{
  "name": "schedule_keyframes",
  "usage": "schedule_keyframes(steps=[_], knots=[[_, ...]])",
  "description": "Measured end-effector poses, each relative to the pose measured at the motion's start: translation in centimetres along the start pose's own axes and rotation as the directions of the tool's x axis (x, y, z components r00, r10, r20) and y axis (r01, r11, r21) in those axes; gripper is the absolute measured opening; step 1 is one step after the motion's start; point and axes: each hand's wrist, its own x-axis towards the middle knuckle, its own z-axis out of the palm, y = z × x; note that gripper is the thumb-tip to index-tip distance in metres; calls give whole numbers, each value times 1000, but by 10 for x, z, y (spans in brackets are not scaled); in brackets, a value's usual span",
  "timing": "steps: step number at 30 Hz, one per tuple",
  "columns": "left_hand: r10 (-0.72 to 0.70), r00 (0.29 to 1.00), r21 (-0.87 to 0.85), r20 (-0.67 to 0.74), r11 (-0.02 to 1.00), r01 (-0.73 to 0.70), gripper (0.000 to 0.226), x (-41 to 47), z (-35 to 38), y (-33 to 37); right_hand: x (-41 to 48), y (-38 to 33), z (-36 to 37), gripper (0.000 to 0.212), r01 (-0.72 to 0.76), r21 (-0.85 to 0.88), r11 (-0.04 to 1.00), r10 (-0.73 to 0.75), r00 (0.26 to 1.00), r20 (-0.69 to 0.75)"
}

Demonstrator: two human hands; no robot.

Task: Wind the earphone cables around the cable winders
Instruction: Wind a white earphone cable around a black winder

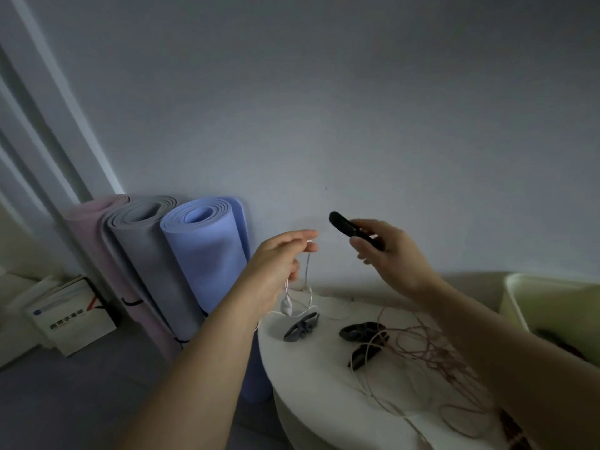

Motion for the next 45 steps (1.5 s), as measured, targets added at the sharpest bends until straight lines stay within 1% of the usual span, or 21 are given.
schedule_keyframes(steps=[3, 5, 7, 9, 12, 14, 16, 17, 20, 23, 24, 25, 27, 29, 31, 33, 35, 37, 40, 43, 45], knots=[[2, 989, -70, 148, 998, 9, 20, -13, 5, 17, -8, -45, -25, 23, 40, 43, 998, -46, 989, 140], [19, 976, -133, 217, 991, 11, 31, -22, 6, 29, -12, -65, -34, 17, 69, 19, 997, -71, 978, 194], [53, 977, -121, 208, 992, -28, 29, -28, 8, 38, -14, -78, -37, 15, 87, 11, 996, -87, 975, 203], [97, 980, -42, 174, 995, -91, 18, -34, 8, 43, -17, -88, -38, 17, 92, 10, 996, -92, 974, 207], [146, 979, -14, 143, 989, -146, 14, -41, 6, 48, -22, -95, -40, 28, 92, 70, 993, -104, 978, 182], [169, 975, -54, 145, 985, -163, 16, -47, 6, 54, -24, -97, -40, 46, -7, 242, 970, -34, 986, 166], [193, 967, -149, 167, 974, -169, 19, -52, 7, 62, -24, -97, -37, 65, -160, 436, 885, 49, 966, 255], [207, 961, -187, 182, 967, -173, 23, -54, 7, 65, -24, -96, -33, 72, -214, 489, 845, 54, 946, 321], [246, 946, -229, 210, 953, -197, 32, -59, 5, 72, -28, -96, -22, 79, -260, 556, 789, -4, 904, 427], [227, 955, -287, 188, 943, -168, 30, -57, -1, 71, -24, -96, -21, 83, -363, 657, 661, 52, 896, 442], [214, 960, -297, 180, 942, -155, 30, -56, -4, 68, -23, -96, -22, 75, -390, 641, 661, 83, 887, 454], [198, 965, -305, 174, 942, -138, 31, -54, -7, 62, -21, -94, -22, 61, -407, 606, 683, 116, 880, 460], [136, 979, -297, 152, 951, -86, 34, -49, -12, 46, -21, -88, -19, 31, -389, 508, 769, 158, 885, 438], [49, 993, -269, 106, 963, -19, 38, -42, -15, 24, -22, -78, -17, 26, -314, 372, 873, 177, 916, 359], [-35, 999, -293, 42, 955, 46, 40, -35, -16, -1, -24, -66, -16, 19, -249, 177, 952, 190, 937, 294], [-96, 995, -357, -28, 931, 80, 37, -27, -14, -25, -25, -53, -13, 16, -164, -48, 985, 170, 938, 301], [-152, 981, -408, -118, 909, 92, 24, -19, -7, -43, -23, -43, -9, 14, -62, -206, 977, 135, 923, 360], [-197, 961, -426, -195, 899, 98, 17, -15, 1, -57, -22, -38, -5, 15, -20, -255, 967, 123, 911, 394], [-212, 945, -382, -251, 918, 105, 13, -10, 16, -70, -19, -28, 0, 15, -16, -264, 964, 117, 921, 371], [-201, 950, -286, -238, 949, 129, 15, -4, 28, -89, -19, -15, 9, 15, -44, -186, 982, 104, 940, 325], [-186, 963, -230, -196, 963, 140, 17, 0, 34, -95, -18, -8, 17, 16, -46, -211, 976, 119, 931, 344]])
